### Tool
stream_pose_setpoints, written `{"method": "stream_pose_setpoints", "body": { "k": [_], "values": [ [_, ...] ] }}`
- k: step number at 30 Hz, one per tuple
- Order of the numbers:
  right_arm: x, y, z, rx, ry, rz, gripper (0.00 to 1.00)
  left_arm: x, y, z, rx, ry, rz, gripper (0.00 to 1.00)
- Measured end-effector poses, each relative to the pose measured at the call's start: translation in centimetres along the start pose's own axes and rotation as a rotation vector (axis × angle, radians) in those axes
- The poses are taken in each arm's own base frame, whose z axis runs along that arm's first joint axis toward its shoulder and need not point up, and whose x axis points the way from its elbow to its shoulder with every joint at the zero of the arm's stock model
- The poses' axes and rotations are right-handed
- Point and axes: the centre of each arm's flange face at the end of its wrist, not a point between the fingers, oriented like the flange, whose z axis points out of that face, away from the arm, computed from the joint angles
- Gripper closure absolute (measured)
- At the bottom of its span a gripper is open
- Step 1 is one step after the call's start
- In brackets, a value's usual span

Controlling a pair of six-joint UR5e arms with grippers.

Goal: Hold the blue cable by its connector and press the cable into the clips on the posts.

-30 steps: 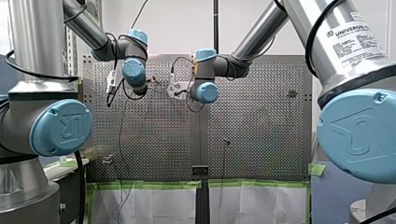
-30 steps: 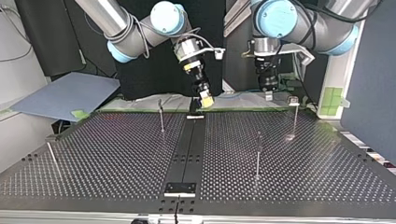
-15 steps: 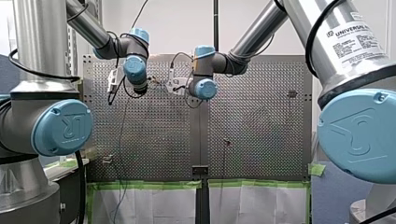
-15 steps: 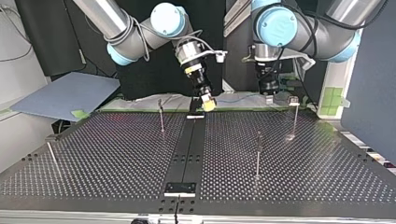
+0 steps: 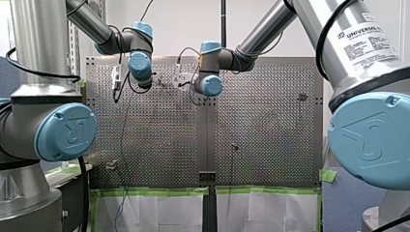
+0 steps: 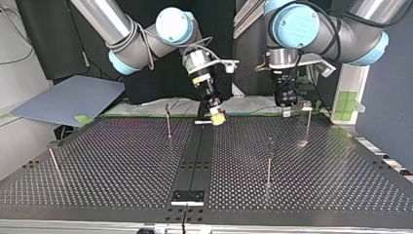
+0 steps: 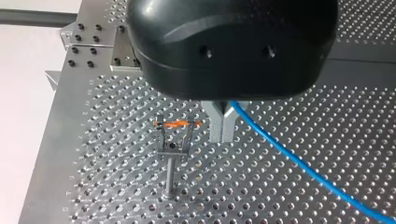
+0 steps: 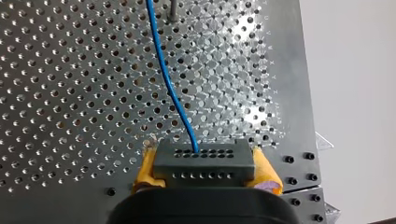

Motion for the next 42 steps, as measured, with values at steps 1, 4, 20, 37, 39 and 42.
{"method": "stream_pose_setpoints", "body": {
  "k": [1, 4, 20, 37, 39, 42],
  "values": [
    [0.2, 0.1, 0.1, -0.002, 0.002, 0.004, 1.0, 0.0, 0.0, 0.1, -0.001, -0.003, -0.002, 1.0],
    [0.5, 0.2, 0.5, -0.004, 0.007, 0.015, 1.0, -0.1, 0.0, 0.2, -0.003, -0.011, -0.013, 1.0],
    [0.9, 1.0, 1.0, -0.016, 0.001, 0.032, 1.0, 0.3, -0.6, 1.8, -0.007, -0.068, -0.094, 1.0],
    [-0.3, 1.9, 3.4, -0.03, -0.02, 0.034, 1.0, -1.3, -1.2, 4.0, -0.027, -0.123, -0.132, 1.0],
    [0.0, 2.0, 3.6, -0.033, -0.016, 0.039, 1.0, -1.1, -1.3, 4.3, -0.026, -0.116, -0.128, 1.0],
    [0.2, 2.4, 3.9, -0.038, -0.011, 0.048, 1.0, -0.7, -1.3, 4.6, -0.026, -0.106, -0.123, 1.0]
  ]
}}
